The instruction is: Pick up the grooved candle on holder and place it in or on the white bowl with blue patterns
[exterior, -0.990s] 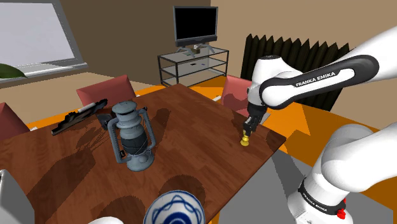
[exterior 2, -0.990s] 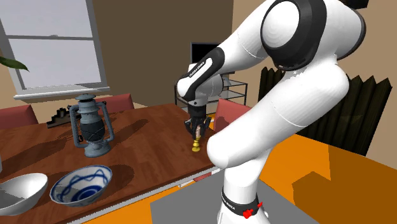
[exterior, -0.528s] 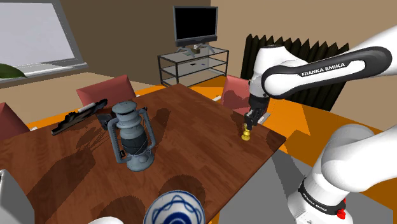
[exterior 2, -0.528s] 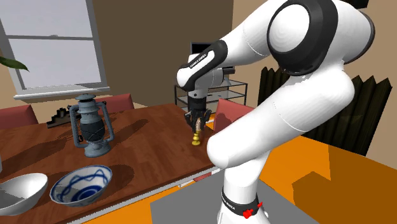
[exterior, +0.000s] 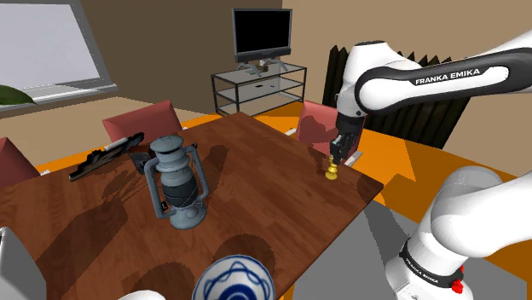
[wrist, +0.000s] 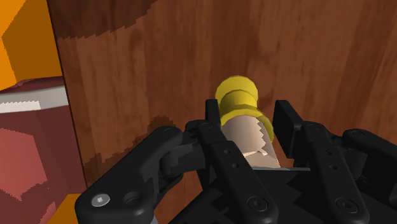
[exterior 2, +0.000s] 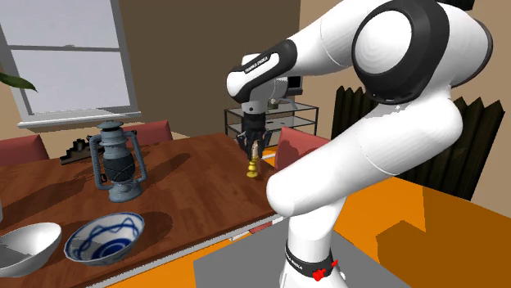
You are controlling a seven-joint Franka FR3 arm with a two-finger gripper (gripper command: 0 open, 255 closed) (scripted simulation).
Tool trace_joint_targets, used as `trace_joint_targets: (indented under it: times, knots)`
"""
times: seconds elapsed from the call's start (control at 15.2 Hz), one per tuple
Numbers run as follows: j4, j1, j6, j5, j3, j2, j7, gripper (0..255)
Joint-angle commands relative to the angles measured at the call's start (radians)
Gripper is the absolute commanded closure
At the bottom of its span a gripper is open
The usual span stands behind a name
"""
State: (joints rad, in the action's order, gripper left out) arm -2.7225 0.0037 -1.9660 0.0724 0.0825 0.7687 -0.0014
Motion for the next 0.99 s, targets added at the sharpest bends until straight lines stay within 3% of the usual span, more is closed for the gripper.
trace_joint_targets:
  times: [0.0,0.66,0.92]
  knots:
    - [0.023,0.000,0.031,-0.001,0.000,0.007,-0.002,255]
    - [0.148,0.003,0.170,-0.008,-0.007,0.021,-0.004,255]
    - [0.143,0.052,0.188,-0.074,-0.099,0.042,0.095,255]
